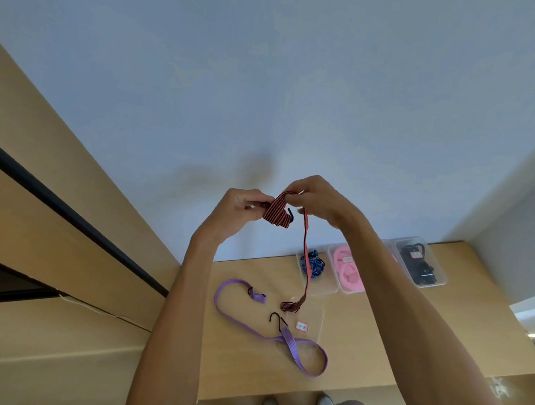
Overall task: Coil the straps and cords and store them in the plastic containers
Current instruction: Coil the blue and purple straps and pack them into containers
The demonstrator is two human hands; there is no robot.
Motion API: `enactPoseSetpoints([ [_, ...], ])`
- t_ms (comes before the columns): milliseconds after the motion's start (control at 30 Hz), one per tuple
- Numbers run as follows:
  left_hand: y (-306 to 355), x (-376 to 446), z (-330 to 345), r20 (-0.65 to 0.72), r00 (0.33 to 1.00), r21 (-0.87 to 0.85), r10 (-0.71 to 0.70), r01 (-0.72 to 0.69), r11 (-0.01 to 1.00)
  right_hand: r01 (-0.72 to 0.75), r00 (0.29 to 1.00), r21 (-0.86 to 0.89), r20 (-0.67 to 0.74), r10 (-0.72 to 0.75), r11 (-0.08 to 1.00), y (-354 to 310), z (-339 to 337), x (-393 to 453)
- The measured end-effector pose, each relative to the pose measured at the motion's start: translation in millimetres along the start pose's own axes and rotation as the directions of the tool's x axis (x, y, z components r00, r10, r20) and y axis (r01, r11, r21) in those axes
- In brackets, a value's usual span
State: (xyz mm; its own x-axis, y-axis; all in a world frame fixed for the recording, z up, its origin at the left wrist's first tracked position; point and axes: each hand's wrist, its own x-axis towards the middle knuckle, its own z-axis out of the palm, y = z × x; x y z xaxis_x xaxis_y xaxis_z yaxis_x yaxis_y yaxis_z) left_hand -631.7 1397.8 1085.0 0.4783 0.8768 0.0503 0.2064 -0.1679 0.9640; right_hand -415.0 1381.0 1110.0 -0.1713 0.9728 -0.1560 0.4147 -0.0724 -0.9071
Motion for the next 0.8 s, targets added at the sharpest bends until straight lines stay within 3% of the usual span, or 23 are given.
enactPoseSetpoints([
  [100, 12.2, 0.6, 2.8, -0.007, 0.999, -0.169, 0.046, -0.047, 0.985, -0.035, 0.992, 0.335, 0.124, -0.007, 0.942, 5.3, 3.7, -2.7],
  [200, 20.2, 5.9, 12.6, -0.140, 0.988, -0.395, 0.068, -0.119, 0.911, -0.029, 0.993, 0.651, 0.102, -0.051, 0.758, 3.8, 17.6, -3.0],
  [400, 22.4, 15.8, 31.8, -0.383, 0.920, -0.527, -0.086, -0.142, 0.838, 0.051, 0.988, 0.531, -0.153, 0.037, 0.846, -9.3, 31.0, 5.3],
  [500, 27.7, 21.9, 32.3, -0.456, 0.886, -0.517, -0.081, -0.190, 0.834, 0.140, 0.977, 0.551, -0.212, -0.024, 0.823, -11.1, 31.1, 4.7],
  [567, 30.9, 26.1, 31.0, -0.517, 0.849, -0.527, -0.109, -0.216, 0.822, 0.183, 0.971, 0.442, -0.221, -0.091, 0.878, -11.2, 31.7, 4.4],
  [633, 30.7, 31.1, 28.7, -0.606, 0.789, -0.449, -0.097, -0.239, 0.861, 0.189, 0.962, 0.294, -0.245, -0.118, 0.937, -12.1, 34.5, 5.8],
  [733, 23.3, 34.6, 27.9, -0.702, 0.709, -0.077, 0.066, -0.168, 0.983, 0.124, 0.942, 0.218, -0.331, -0.046, 0.968, -13.9, 39.2, 7.5],
  [800, 18.8, 32.9, 29.0, -0.719, 0.669, 0.149, 0.188, -0.117, 0.982, 0.075, 0.944, 0.131, -0.329, -0.028, 0.989, -15.7, 42.9, 7.1],
])
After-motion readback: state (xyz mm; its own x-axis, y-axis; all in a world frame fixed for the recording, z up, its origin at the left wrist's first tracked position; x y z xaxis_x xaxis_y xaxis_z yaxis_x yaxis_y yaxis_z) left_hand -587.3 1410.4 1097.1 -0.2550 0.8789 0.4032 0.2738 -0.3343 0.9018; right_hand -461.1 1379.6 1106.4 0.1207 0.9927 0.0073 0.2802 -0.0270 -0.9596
